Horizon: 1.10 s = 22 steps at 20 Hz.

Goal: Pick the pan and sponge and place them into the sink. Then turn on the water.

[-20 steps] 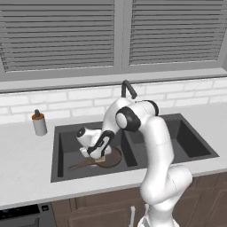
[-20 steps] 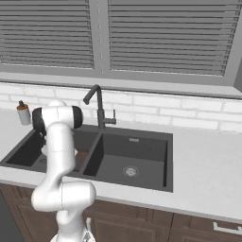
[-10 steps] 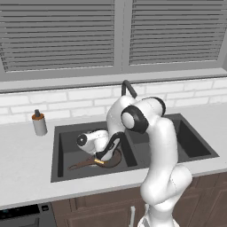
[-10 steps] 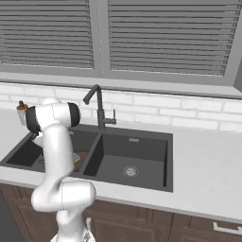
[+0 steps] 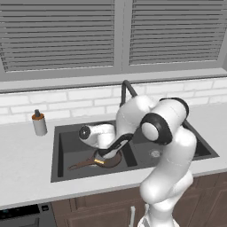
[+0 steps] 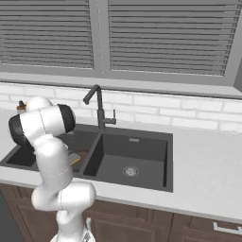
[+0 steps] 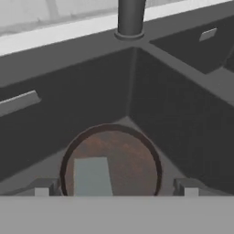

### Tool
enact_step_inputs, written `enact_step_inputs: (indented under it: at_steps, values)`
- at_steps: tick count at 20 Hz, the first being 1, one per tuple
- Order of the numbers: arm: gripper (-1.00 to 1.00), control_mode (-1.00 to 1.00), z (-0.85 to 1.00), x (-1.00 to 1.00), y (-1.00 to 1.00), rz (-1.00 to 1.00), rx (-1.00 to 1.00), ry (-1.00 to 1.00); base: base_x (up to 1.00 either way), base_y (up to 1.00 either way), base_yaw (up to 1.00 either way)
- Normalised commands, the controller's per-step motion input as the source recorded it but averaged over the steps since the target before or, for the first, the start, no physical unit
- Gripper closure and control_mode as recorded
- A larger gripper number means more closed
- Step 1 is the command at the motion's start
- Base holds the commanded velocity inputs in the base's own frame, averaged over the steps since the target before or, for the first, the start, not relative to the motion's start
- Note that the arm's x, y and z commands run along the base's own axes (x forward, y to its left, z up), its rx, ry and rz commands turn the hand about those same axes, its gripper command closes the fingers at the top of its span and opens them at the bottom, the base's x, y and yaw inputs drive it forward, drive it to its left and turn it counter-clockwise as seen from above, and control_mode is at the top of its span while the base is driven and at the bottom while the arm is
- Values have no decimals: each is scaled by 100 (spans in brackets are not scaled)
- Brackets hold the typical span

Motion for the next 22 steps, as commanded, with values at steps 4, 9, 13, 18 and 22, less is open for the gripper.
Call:
enact_step_inputs:
  at_steps: [4,9,13,18,22]
  values:
    - [-100,-100,89,-60,11,-4,0,0,0,0,0]
    - [-100,-100,86,-62,22,-7,0,-6,0,0,0]
    - [-100,-100,73,-64,7,-6,2,-23,0,0,0]
    - [-100,-100,60,-87,-19,0,18,-34,0,0,0]
    - [-100,-100,71,-80,-35,0,33,-20,0,0,0]
